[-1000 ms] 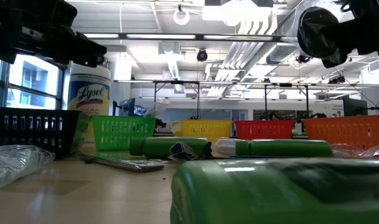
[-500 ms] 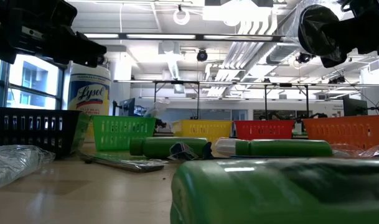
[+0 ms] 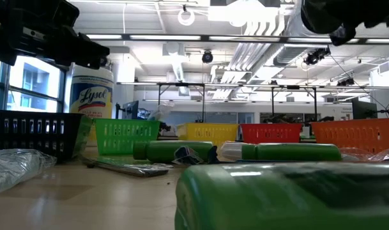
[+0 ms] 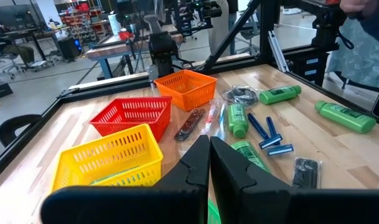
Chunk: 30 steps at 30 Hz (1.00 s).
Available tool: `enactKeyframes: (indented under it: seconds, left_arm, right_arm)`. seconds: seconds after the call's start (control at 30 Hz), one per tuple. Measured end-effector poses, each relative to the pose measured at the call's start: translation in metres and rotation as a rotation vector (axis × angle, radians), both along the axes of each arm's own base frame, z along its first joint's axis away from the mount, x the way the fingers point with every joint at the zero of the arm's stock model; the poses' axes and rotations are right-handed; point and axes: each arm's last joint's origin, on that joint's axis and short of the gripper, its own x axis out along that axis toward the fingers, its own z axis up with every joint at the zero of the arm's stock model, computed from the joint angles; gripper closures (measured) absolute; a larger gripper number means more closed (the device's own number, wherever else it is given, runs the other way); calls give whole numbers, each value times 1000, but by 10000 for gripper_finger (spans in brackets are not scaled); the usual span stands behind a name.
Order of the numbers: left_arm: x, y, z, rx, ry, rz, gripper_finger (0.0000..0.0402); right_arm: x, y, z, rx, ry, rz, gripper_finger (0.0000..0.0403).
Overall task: Pick & Place Travel size toiletries
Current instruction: Put the black hairbrush into the orange bin
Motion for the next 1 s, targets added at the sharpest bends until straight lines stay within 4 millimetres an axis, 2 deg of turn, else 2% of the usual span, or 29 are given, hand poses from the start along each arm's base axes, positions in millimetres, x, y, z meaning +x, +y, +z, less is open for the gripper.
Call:
enactKeyframes:
  seconds: [0.17, 0.33, 0.63, 1.0]
  left_arm:
    - [0, 0, 0, 0, 0, 1, 394]
    - [0, 0, -2, 3, 17, 1, 394]
    - [0, 0, -3, 5, 29, 3, 394]
    - [0, 0, -3, 5, 28, 2, 394]
  right_arm:
    - [11, 0, 29, 20, 278, -34, 373]
    - [28, 3, 37, 74, 596, -11, 372]
    - [50, 12, 18, 52, 1030, 17, 373]
    - [81, 26, -15, 8, 1288, 25, 373]
